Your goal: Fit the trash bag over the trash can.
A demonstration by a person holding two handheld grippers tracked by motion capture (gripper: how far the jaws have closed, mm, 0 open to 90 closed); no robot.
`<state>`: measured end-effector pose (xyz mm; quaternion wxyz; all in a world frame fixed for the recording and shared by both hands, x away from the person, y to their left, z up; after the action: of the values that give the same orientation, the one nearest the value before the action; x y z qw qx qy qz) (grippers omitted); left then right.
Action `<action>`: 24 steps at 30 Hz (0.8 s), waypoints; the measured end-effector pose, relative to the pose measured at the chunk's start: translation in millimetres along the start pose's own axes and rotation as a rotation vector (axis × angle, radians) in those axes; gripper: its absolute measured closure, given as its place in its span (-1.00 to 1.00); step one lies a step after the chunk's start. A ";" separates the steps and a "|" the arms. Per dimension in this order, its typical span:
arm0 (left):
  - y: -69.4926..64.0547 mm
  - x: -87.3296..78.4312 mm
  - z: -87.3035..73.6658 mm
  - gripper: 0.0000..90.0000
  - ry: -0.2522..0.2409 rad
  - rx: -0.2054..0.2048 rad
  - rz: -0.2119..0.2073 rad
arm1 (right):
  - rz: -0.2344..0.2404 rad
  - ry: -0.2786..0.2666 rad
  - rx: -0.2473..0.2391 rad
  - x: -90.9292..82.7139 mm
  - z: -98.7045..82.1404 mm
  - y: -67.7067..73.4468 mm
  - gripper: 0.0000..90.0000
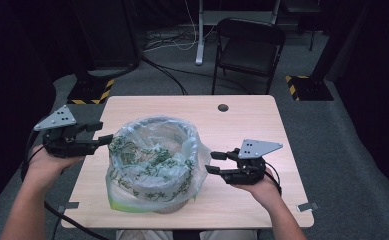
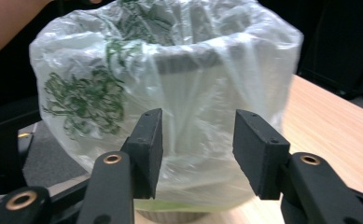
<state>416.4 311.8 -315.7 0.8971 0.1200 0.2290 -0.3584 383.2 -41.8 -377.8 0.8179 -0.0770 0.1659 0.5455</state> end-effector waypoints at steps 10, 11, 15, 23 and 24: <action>11.7 1.2 -25.6 -0.19 -0.033 -0.093 0.031 | -0.117 0.040 0.045 -9.1 -6.5 -24.5 -0.16; 12.0 1.7 -27.7 -0.20 -0.037 -0.099 0.032 | -0.123 0.041 0.053 -9.1 -6.8 -25.7 -0.17; 9.4 0.9 -36.4 -0.21 -0.050 -0.114 0.024 | -0.103 0.036 0.059 -6.5 -6.5 -23.2 -0.18; -11.0 -16.6 -58.5 -0.22 -0.095 -0.148 -0.040 | 0.013 0.034 0.030 9.9 -5.1 -4.4 -0.17; -15.2 -17.6 -61.4 -0.23 -0.097 -0.148 -0.049 | 0.022 0.034 0.031 12.1 -4.8 -3.3 -0.17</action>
<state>374.6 334.5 -360.9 0.9044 0.0302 0.2143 -0.3676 389.5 -34.0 -386.7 0.8101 -0.0717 0.1894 0.5503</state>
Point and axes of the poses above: each handheld gripper's, and its own axes: x roughly forward along the jaws, z roughly out of its top, y roughly to its left, the point moved 8 cm from there along x, roughly forward along the jaws, and after that the axes turned 2 degrees about y, right-handed, at the moved point
